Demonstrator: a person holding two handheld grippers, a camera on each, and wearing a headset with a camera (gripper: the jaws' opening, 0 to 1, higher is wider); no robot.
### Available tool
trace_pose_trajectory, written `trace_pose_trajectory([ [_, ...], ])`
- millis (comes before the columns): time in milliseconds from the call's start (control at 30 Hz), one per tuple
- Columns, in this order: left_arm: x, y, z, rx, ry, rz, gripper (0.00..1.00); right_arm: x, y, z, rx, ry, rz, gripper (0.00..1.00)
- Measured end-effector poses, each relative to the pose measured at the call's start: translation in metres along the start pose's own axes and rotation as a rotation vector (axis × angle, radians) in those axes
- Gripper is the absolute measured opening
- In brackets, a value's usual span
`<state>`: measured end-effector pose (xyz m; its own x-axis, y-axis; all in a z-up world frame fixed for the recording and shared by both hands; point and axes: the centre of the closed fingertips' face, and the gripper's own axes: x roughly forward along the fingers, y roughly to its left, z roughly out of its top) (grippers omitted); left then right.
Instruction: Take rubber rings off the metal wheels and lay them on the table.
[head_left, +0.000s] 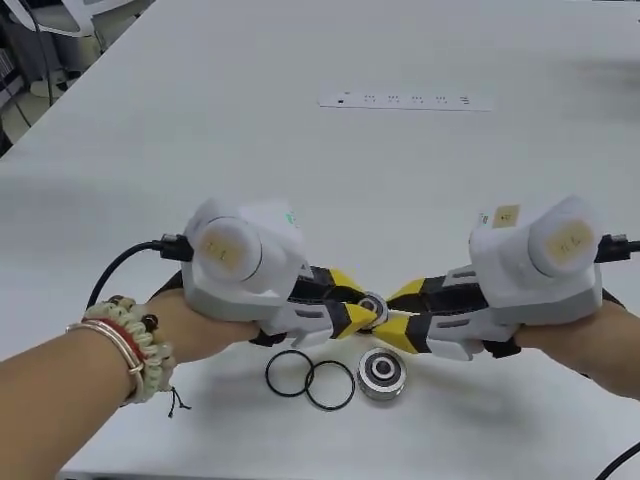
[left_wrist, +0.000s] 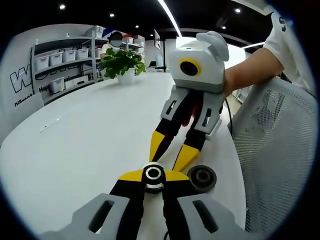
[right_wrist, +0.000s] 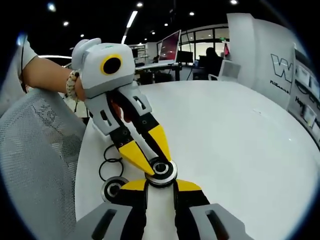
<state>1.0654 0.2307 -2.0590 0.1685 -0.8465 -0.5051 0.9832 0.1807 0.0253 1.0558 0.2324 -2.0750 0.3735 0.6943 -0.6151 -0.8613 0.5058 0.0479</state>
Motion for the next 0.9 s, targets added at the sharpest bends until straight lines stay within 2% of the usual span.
trace_pose_trajectory([
  [567,0.0001,0.0009,-0.0001,-0.002,-0.014,0.001,0.08,-0.0029,-0.0001,-0.0024,-0.006,0.013,0.013,0.11],
  [633,-0.0001,0.0009,-0.0001,-0.003,-0.016,0.000,0.08,-0.0038,-0.0017,-0.0057,-0.002,0.026,0.005,0.04],
  [667,-0.0002,0.0007,-0.0001,-0.004,-0.017,-0.001,0.08,-0.0057,-0.0091,-0.0076,-0.032,0.038,-0.030,0.00],
  [700,-0.0002,0.0006,-0.0001,-0.003,-0.017,-0.001,0.08,-0.0044,-0.0040,-0.0059,0.002,0.023,-0.005,0.00],
  [800,-0.0004,0.0004,0.0000,-0.003,-0.016,0.000,0.08,-0.0042,-0.0043,-0.0061,0.002,0.028,-0.010,0.00],
  [900,-0.0004,0.0005,0.0000,-0.003,-0.017,0.001,0.08,-0.0042,-0.0047,-0.0065,0.031,0.031,-0.017,0.00],
])
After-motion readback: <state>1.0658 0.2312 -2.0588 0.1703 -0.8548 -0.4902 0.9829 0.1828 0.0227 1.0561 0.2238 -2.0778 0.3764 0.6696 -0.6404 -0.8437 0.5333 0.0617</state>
